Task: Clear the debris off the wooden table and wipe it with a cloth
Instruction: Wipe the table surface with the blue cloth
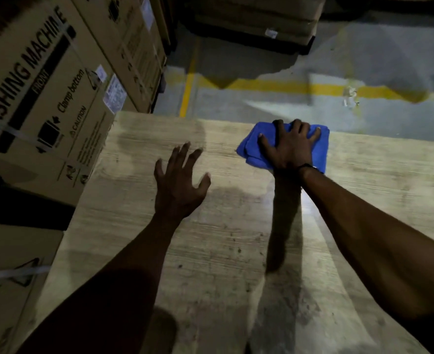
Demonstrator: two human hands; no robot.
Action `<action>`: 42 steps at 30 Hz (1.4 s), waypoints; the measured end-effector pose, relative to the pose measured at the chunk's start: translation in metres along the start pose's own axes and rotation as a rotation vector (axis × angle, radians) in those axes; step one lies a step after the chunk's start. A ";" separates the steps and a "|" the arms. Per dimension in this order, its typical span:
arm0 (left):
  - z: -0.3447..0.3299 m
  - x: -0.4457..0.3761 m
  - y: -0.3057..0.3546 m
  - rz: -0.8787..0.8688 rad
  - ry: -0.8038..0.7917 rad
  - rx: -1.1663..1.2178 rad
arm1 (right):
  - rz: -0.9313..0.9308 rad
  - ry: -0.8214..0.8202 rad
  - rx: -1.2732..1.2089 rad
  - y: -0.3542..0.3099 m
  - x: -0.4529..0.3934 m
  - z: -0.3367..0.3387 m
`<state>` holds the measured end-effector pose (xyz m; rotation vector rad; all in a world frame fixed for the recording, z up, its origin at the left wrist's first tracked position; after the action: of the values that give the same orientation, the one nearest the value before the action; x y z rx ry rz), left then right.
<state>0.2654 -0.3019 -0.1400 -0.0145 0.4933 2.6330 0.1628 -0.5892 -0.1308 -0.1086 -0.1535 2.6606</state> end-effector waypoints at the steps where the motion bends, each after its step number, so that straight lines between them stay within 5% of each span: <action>1: -0.001 0.000 -0.002 -0.006 0.007 0.015 | 0.004 0.010 0.001 -0.006 -0.002 -0.003; 12: -0.003 0.002 -0.004 0.007 0.032 0.216 | -0.005 0.031 -0.022 -0.061 -0.024 -0.016; 20: 0.024 -0.003 -0.022 0.135 -0.028 0.598 | 0.003 0.022 -0.041 -0.133 -0.049 -0.024; 24: 0.042 -0.016 -0.075 0.071 -0.081 0.533 | 0.017 0.027 -0.070 -0.180 -0.061 -0.031; 29: 0.080 -0.039 -0.159 0.087 0.104 0.391 | 0.030 -0.006 -0.094 -0.243 -0.088 -0.040; 42: 0.117 -0.080 -0.248 0.215 0.130 0.303 | 0.187 -0.053 -0.118 -0.374 -0.128 -0.063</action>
<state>0.4546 -0.0901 -0.1078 -0.0390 0.9834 2.7467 0.4519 -0.3120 -0.1390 -0.0950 -0.3335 2.8411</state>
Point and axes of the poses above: each hand's wrist, its own x-axis away from the middle knuckle, its own z-axis out of the back of the hand, y = z × x, the point moved 2 cm from there along -x, towards the middle knuckle, and after that the axes turned 15 degrees about z, right-handed, at the moved point
